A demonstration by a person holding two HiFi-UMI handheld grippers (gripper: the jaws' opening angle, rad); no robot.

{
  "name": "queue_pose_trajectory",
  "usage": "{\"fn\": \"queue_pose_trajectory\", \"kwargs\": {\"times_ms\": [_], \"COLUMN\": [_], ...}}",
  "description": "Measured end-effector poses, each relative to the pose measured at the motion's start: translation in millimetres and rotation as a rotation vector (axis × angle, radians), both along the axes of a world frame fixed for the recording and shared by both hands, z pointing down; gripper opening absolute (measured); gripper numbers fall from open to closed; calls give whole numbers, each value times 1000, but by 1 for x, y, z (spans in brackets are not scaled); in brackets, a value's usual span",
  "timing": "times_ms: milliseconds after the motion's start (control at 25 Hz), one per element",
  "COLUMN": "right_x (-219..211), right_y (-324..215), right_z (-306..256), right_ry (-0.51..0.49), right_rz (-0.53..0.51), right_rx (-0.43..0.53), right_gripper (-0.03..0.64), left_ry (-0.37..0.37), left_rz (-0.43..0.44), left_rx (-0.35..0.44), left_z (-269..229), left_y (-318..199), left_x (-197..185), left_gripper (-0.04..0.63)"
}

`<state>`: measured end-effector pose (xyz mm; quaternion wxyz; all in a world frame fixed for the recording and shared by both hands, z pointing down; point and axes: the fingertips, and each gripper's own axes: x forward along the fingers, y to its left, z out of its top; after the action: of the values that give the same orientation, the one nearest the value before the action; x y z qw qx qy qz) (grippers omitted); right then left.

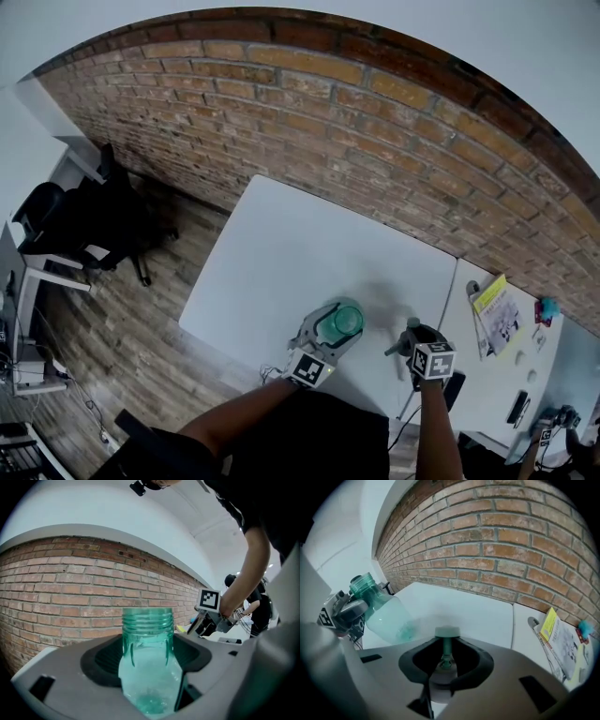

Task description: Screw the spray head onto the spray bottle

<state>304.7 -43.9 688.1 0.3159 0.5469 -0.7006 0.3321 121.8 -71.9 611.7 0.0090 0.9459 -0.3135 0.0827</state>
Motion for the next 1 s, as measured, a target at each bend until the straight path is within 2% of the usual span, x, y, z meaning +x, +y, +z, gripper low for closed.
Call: {"fn": "queue_pose_trajectory", "kwargs": {"times_ms": [160,440,1000], "right_x": [-2,2,16], "right_y": [3,8,29], "right_z": [-22,-59,-100], "right_ry": [-22,-85,-72], "right_rz": [13,85,146], "right_rx": [94,239,376], "right_gripper": [67,67,67], "left_ry": [2,-12,-23], "left_rz": [3,59,83], "left_rx": [0,28,39], "left_z": [0,4,9], "left_y": [0,5,5], "left_x": [0,1,3], "left_gripper": [326,326,327]}}
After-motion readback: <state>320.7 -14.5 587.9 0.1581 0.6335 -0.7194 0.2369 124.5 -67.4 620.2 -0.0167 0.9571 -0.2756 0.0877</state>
